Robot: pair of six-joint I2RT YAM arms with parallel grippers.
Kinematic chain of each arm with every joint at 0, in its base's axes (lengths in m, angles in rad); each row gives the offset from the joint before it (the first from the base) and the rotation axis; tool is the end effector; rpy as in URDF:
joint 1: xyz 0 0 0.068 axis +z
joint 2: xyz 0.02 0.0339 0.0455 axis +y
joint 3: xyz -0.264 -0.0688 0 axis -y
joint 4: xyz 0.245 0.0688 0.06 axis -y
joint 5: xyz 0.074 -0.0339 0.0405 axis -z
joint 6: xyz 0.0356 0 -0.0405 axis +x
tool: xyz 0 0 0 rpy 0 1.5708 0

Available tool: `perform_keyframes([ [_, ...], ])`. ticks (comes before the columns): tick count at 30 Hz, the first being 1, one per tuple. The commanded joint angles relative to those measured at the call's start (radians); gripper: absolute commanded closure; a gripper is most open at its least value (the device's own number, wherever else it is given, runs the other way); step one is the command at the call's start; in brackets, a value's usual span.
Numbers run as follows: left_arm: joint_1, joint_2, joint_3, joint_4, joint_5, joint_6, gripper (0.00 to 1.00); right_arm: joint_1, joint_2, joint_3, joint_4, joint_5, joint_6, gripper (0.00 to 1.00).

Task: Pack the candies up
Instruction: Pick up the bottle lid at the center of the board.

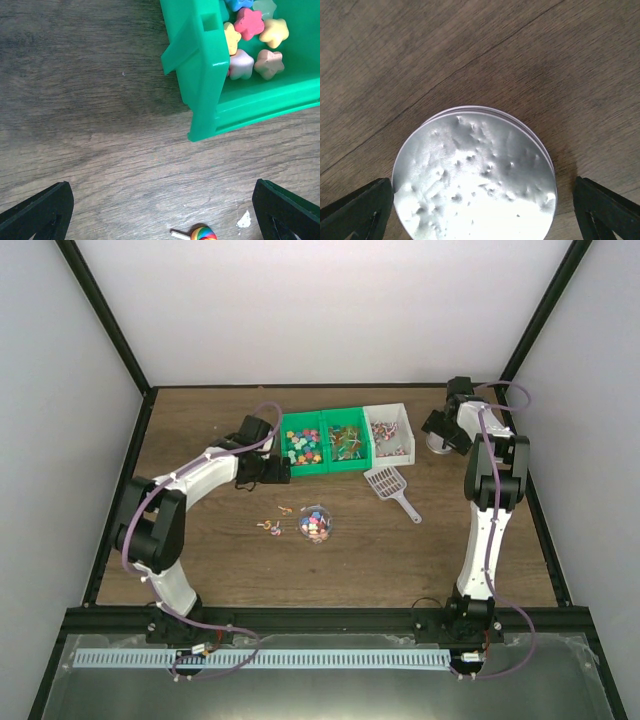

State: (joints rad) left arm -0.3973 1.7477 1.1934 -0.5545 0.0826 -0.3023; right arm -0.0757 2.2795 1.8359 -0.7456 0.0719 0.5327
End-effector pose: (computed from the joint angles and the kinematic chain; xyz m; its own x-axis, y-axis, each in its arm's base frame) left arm 0.3264 -0.1401 0.1974 -0.9129 0.0613 -0.4035 0.1548 0.9668 -0.2032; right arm 0.4781 -0.0388 0.1613 -0.7453 0.5645 -0.3547 0.5579 0.8194 0.1317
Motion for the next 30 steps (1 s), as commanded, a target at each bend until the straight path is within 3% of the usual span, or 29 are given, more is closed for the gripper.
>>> perform_keyframes([
  [1, 0.0, 0.012, 0.026, 0.002, -0.008, 0.009, 0.0, -0.007, 0.016, 0.051, 0.011, 0.009, -0.02, 0.0],
  [18, 0.0, 0.02, 0.023, -0.003, -0.021, 0.01, 0.0, -0.007, 0.091, 0.109, -0.028, 0.038, -0.053, 0.01],
  [23, 0.0, 0.025, 0.026, -0.008, -0.02, 0.011, 0.0, -0.006, 0.097, 0.106, -0.039, 0.036, -0.049, 0.07],
  [30, 0.0, 0.033, 0.028, -0.007, -0.014, 0.009, 0.0, 0.0, 0.088, 0.089, -0.051, 0.046, -0.072, 0.07],
])
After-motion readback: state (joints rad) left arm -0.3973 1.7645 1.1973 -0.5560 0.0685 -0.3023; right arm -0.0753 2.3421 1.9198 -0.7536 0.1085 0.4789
